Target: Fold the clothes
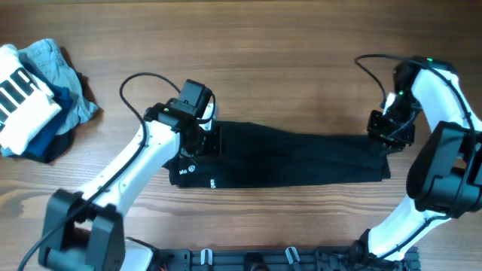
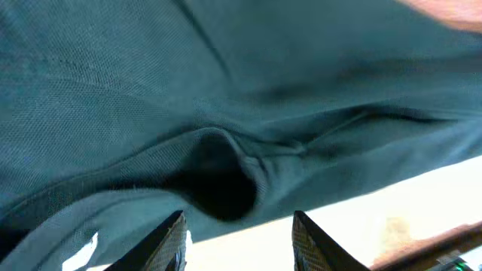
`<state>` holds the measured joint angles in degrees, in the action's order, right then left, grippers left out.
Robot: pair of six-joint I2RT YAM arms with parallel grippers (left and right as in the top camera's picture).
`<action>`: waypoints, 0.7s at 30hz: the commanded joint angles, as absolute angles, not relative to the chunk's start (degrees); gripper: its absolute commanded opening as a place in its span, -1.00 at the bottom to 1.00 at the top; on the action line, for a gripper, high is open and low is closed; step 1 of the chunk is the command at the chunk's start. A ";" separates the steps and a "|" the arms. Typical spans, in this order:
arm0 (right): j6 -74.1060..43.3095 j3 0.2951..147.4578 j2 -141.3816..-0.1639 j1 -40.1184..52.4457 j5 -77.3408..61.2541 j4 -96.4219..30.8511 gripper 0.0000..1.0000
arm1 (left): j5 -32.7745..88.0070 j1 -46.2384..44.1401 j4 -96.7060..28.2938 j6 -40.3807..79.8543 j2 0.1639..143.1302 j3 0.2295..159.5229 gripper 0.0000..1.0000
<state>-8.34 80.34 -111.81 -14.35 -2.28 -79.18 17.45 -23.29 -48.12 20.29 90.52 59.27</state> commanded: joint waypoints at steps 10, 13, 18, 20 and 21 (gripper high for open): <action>-11.62 66.28 -111.33 -16.91 -2.26 -61.49 0.20 | 10.35 -21.26 -43.83 20.62 106.41 57.36 0.00; -12.56 65.12 -111.33 -16.80 -2.13 -50.92 0.21 | 8.88 -18.81 -38.81 20.64 106.41 57.36 0.08; -10.41 65.12 -111.37 -15.90 -7.33 -39.53 0.23 | 8.95 -12.78 -24.67 20.64 106.54 57.36 0.17; -10.20 65.12 -111.37 -14.96 -7.57 -37.04 0.24 | 10.20 -12.03 -21.61 20.64 106.54 57.36 0.18; -10.00 65.12 -111.37 -14.28 -7.62 -35.51 0.25 | 10.85 -11.97 -20.08 20.62 106.54 57.36 0.20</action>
